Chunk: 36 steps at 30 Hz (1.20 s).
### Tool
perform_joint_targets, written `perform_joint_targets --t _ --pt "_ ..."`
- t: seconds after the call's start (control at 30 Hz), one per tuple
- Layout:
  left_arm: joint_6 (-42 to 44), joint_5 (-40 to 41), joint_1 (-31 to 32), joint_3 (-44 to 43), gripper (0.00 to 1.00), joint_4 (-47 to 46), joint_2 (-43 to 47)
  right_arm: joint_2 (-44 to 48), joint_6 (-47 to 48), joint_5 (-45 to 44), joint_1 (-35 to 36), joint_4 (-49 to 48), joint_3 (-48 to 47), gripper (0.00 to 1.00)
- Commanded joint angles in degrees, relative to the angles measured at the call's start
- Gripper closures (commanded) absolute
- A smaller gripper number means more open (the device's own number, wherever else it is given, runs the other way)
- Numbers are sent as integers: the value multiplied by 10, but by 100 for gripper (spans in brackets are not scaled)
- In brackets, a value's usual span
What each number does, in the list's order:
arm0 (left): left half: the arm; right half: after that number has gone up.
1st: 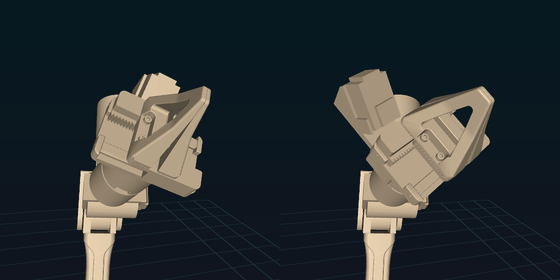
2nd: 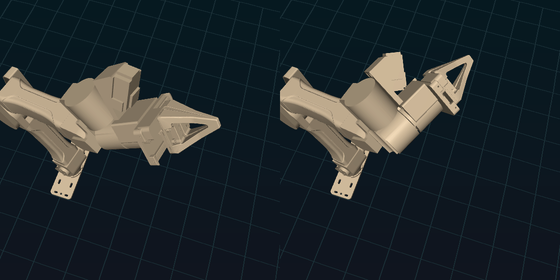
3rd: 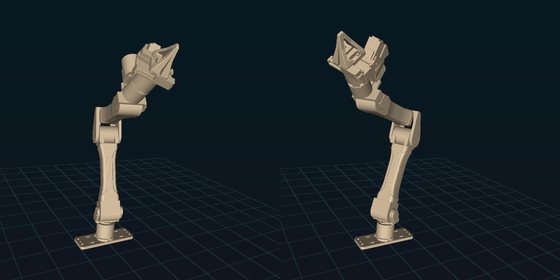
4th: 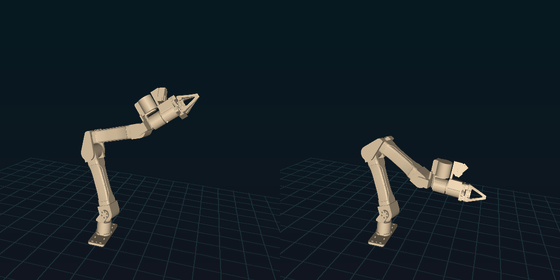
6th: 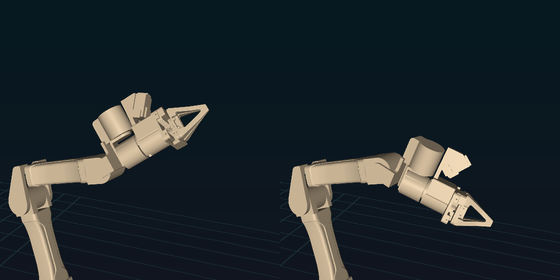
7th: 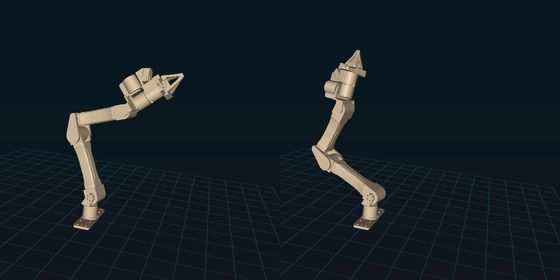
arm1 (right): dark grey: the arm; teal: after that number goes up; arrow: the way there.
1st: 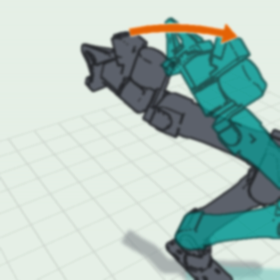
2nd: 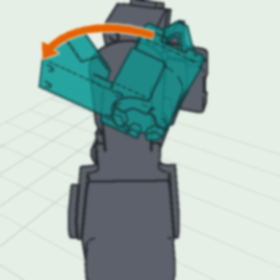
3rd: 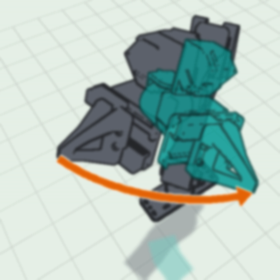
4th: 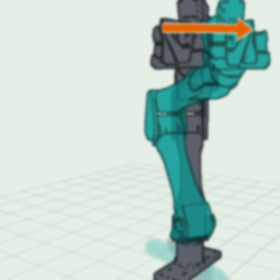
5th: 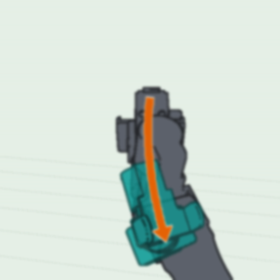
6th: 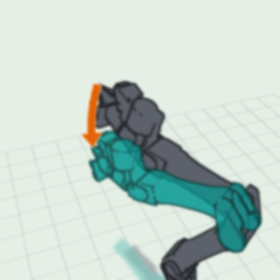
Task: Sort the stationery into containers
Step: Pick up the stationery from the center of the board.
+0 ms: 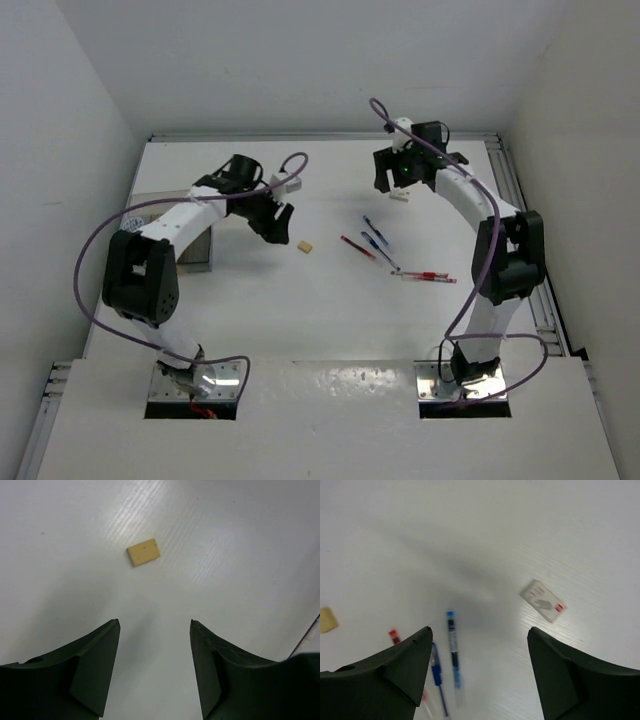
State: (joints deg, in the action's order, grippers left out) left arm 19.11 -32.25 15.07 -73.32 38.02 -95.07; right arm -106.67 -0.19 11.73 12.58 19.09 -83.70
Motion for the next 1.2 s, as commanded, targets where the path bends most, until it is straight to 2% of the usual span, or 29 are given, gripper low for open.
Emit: perform_joint_targets --t 0.0,0.13,0.33,0.47,0.77,1.0,1.17 --pt "-52 50 47 -7 36 -41 -43 -22 -10 -11 -30 2 -11 24" --pt "-63 51 77 -16 36 -40 -79 -80 -3 -11 -60 -8 -35 17" --pt "-56 32 83 -28 37 -30 -91 -182 51 15 -93 21 -139 12" --pt "-53 41 82 -24 37 -28 -86 -230 48 33 -106 45 -182 11" --pt "-58 50 68 -34 37 -35 -93 -229 58 15 -106 38 -125 11" --pt "-85 95 67 -45 36 -54 -108 -236 48 14 -99 40 -129 17" --pt "-94 119 66 -49 36 -57 -113 -244 36 -2 -81 35 -123 29"
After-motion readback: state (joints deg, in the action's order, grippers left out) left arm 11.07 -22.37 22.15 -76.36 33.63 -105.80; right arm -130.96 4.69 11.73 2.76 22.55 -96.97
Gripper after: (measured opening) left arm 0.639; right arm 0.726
